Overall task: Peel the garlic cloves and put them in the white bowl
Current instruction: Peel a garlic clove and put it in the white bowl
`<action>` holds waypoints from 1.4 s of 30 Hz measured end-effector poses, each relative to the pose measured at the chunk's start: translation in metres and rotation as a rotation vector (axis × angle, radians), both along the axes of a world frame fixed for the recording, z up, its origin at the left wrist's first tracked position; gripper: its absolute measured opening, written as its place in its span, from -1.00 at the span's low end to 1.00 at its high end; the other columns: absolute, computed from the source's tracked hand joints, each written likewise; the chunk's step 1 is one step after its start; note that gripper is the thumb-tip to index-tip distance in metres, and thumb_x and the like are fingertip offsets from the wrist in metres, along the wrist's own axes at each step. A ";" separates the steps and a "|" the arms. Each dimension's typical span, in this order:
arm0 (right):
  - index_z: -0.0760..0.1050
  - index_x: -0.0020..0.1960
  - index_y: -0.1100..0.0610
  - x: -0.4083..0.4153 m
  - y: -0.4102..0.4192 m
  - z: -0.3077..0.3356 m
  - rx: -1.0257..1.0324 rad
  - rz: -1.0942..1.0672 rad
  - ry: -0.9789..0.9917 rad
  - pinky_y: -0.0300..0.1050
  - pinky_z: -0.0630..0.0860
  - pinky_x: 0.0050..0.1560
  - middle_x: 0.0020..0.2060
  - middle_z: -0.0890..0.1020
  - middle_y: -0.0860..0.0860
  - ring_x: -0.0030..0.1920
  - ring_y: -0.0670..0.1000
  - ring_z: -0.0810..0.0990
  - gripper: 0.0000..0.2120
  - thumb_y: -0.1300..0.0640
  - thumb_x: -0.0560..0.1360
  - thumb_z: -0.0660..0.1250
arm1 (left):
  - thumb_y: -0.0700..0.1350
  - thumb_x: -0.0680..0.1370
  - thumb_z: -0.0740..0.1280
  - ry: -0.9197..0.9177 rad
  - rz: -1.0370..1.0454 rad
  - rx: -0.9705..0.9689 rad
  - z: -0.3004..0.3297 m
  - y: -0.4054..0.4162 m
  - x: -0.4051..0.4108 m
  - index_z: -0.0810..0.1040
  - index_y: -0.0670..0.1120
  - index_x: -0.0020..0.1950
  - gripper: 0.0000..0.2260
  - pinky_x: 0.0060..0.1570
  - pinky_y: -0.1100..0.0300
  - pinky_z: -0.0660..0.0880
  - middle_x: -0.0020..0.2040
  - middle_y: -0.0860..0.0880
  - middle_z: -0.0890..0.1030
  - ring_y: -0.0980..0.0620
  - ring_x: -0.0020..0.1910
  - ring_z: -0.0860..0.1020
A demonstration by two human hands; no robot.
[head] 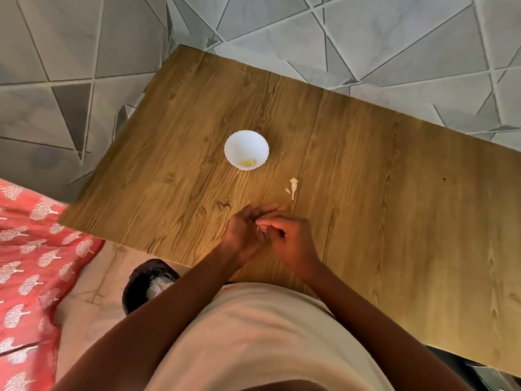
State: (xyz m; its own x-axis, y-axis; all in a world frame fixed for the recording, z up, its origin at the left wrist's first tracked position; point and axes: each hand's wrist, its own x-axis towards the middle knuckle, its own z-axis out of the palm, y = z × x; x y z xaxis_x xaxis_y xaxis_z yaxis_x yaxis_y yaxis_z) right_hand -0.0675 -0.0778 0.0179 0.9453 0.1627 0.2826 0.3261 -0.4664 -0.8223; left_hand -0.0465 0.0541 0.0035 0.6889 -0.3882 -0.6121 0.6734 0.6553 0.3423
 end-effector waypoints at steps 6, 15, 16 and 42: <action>0.72 -0.07 0.25 0.011 -0.006 0.001 -0.096 0.058 -0.116 -0.30 0.58 0.04 -0.14 0.75 0.11 -0.09 -0.05 0.69 -0.87 0.39 0.41 0.48 | 0.12 0.74 -0.12 -0.013 -0.005 -0.270 0.001 -0.010 0.007 0.45 -0.37 0.43 -0.35 0.52 0.01 0.31 0.45 -0.33 0.47 -0.19 0.44 0.49; 0.69 -0.01 0.26 0.007 -0.016 -0.004 -0.182 0.059 -0.130 -0.07 0.58 -0.02 -0.09 0.73 0.15 -0.06 0.05 0.65 -0.80 0.40 0.38 0.44 | 0.10 0.72 -0.09 -0.049 -0.020 -0.310 -0.006 -0.019 0.001 0.45 -0.37 0.41 -0.38 0.54 -0.03 0.25 0.47 -0.32 0.44 -0.21 0.49 0.42; 0.70 -0.01 0.24 0.006 -0.017 -0.004 -0.177 0.036 -0.123 -0.04 0.60 -0.05 -0.09 0.73 0.13 -0.07 0.08 0.67 -0.81 0.38 0.41 0.44 | 0.10 0.73 -0.09 -0.056 -0.021 -0.303 -0.009 -0.019 0.000 0.46 -0.37 0.41 -0.38 0.54 -0.04 0.25 0.47 -0.32 0.44 -0.21 0.49 0.42; 0.68 0.11 0.16 -0.017 -0.044 -0.037 -0.062 -0.141 0.215 -0.33 0.54 0.08 -0.03 0.72 -0.02 0.00 -0.19 0.66 -0.79 0.35 0.52 0.42 | 0.03 0.72 0.00 0.049 0.277 -0.167 -0.006 0.024 -0.029 0.64 -0.38 0.19 -0.43 0.22 -0.01 0.59 0.36 -0.33 0.56 -0.25 0.33 0.58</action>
State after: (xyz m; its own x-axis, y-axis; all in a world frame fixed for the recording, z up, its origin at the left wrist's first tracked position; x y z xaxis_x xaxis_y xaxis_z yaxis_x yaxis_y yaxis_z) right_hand -0.0847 -0.1214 -0.0193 0.9971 0.0359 0.0668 0.0756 -0.5462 -0.8342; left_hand -0.0750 0.0779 -0.0022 0.7535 -0.2883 -0.5909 0.4749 0.8602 0.1857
